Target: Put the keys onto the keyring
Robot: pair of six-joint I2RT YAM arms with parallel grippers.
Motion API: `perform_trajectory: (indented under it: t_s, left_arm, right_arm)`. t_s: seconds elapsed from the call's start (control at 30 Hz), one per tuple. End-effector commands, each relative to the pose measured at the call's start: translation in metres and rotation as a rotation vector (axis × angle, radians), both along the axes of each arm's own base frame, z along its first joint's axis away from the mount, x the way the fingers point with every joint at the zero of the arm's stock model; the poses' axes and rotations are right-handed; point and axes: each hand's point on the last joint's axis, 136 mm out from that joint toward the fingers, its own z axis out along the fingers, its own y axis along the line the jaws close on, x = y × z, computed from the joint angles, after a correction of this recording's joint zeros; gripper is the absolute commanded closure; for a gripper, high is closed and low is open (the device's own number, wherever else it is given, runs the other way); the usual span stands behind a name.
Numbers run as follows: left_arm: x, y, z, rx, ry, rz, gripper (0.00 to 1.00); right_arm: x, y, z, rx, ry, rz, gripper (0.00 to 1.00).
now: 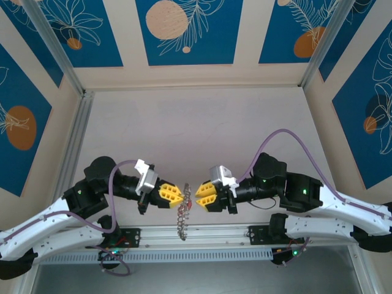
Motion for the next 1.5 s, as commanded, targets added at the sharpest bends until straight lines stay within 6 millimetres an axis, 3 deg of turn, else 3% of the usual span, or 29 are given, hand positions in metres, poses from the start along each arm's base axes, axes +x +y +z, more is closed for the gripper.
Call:
perform_trajectory:
  t_s: [0.0,0.3,0.57,0.73,0.93,1.03,1.13,1.3,1.47]
  left_arm:
    - [-0.015,0.006,0.025,-0.084,-0.022,-0.079,1.0]
    - [-0.017,0.006,0.031,-0.093,-0.016,-0.099,1.0]
    - [-0.003,0.001,0.026,-0.068,-0.016,-0.017,1.0]
    - [0.02,-0.005,0.012,-0.011,-0.025,0.115,1.0]
    - [0.044,-0.014,-0.013,0.078,-0.029,0.228,1.0]
    - [0.051,-0.013,-0.023,0.114,-0.027,0.267,1.0]
    - [0.059,-0.006,-0.029,0.128,-0.016,0.328,1.0]
    - [0.086,0.011,-0.045,0.165,0.05,0.479,1.0]
    - [0.113,0.022,-0.058,0.191,0.124,0.607,1.0]
  right_arm:
    - [-0.012,-0.002,0.014,0.071,-0.04,0.056,0.78]
    - [-0.009,-0.004,0.007,0.06,-0.043,0.026,0.77]
    - [-0.002,-0.011,-0.001,0.052,-0.03,-0.033,0.77]
    - [0.023,-0.019,-0.015,0.026,0.003,-0.184,0.68]
    - [0.063,-0.03,-0.04,-0.052,0.085,-0.374,0.5]
    - [0.066,-0.035,-0.066,-0.124,0.171,-0.411,0.46]
    - [0.063,-0.053,-0.11,-0.241,0.302,-0.485,0.48]
    - [0.034,-0.078,-0.177,-0.403,0.523,-0.509,0.52]
    - [0.008,-0.071,-0.221,-0.504,0.608,-0.482,0.53]
